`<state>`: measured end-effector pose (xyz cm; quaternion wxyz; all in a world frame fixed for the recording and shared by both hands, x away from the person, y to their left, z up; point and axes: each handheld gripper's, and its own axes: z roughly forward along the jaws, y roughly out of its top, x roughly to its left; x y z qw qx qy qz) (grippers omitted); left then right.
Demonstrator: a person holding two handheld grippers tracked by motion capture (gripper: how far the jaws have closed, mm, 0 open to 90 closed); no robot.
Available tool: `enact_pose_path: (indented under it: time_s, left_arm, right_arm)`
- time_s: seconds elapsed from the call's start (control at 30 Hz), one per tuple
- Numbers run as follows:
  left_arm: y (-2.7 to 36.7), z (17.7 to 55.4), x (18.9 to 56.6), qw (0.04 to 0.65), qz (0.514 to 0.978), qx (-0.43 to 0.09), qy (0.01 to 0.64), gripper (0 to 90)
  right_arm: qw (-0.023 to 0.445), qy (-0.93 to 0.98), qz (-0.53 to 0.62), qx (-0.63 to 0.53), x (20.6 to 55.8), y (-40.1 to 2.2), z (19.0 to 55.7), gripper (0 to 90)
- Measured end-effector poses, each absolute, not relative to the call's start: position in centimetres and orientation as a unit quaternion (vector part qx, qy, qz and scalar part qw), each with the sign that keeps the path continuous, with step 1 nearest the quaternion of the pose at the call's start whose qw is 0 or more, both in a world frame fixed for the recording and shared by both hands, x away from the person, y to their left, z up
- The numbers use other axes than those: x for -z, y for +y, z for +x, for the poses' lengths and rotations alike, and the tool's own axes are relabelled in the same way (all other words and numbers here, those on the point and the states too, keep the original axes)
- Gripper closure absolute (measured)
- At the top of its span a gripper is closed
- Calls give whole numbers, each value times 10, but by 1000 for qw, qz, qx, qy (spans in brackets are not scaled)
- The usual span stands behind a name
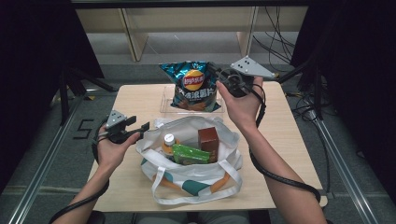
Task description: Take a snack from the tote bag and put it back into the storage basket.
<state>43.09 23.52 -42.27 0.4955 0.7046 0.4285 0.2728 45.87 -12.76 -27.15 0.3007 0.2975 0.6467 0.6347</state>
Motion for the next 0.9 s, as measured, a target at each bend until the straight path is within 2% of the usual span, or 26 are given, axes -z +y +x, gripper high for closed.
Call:
enact_pose_path:
  time_s: [0.9]
  left_arm:
    - [235,437,427,493,711,-273,420,353]
  right_arm:
    - [302,661,313,-612,284,-119,492,900]
